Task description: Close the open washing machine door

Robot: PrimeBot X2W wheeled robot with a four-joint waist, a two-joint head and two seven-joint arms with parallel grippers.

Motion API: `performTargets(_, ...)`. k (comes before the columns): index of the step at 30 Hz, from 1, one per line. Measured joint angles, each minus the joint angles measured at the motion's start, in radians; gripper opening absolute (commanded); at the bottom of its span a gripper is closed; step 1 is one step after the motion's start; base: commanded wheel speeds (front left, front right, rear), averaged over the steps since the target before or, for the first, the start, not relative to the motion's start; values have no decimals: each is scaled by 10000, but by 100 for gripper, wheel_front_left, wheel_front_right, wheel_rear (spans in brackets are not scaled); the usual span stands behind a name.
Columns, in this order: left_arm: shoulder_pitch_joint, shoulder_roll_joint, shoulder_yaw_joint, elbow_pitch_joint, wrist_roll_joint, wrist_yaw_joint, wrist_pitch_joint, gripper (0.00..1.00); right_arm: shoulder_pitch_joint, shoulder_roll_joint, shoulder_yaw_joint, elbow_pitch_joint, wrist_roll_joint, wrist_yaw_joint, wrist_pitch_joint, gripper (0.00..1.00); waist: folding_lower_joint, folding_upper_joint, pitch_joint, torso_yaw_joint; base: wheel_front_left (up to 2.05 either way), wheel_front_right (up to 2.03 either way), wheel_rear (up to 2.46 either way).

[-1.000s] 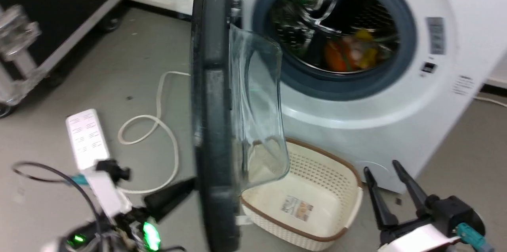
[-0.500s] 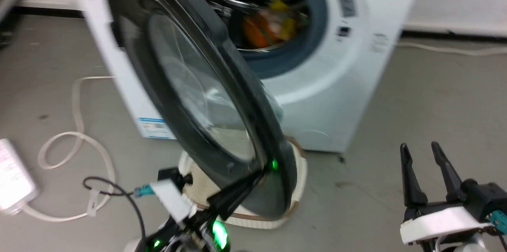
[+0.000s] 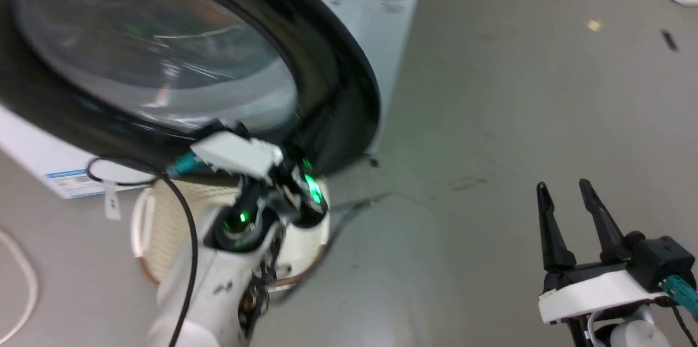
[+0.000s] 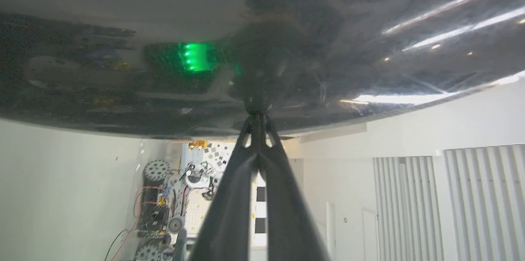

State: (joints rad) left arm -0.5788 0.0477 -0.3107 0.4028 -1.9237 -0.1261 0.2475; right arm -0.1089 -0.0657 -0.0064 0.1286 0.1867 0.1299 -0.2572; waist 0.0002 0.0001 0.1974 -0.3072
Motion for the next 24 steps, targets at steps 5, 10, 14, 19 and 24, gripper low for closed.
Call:
performTargets(5, -565, -6, 351, 489, -226, 0, -1034, 0, -63, 40, 136, 59, 71, 0, 0, 100, 0, 0, 373, -687, 0, 0, 0)
performTargets(10, -328, -2, 437, 48, -334, 0, -1037, 0, -30, 8, 579, 159, 134, 0, 0, 100, 0, 0, 199, -540, 0, 0, 0)
performTargets(14, 542, 4, 470, -445, -188, 0, -721, 0, -1, -38, 635, 144, 142, 2, 0, 100, -3, 0, -108, -267, 0, 0, 0)
performTargets(19, 2764, 286, 637, -1841, 2840, 0, -1350, 100, 422, -153, 527, -157, 94, 0, 0, 100, -3, 0, -836, 517, 0, 0, 0)
performTargets(24, 3846, 1689, -403, -2717, 6621, 0, -4054, 100, 764, -368, 545, -165, -240, 0, 0, 100, -3, 0, -1340, 1404, 0, 0, 0)
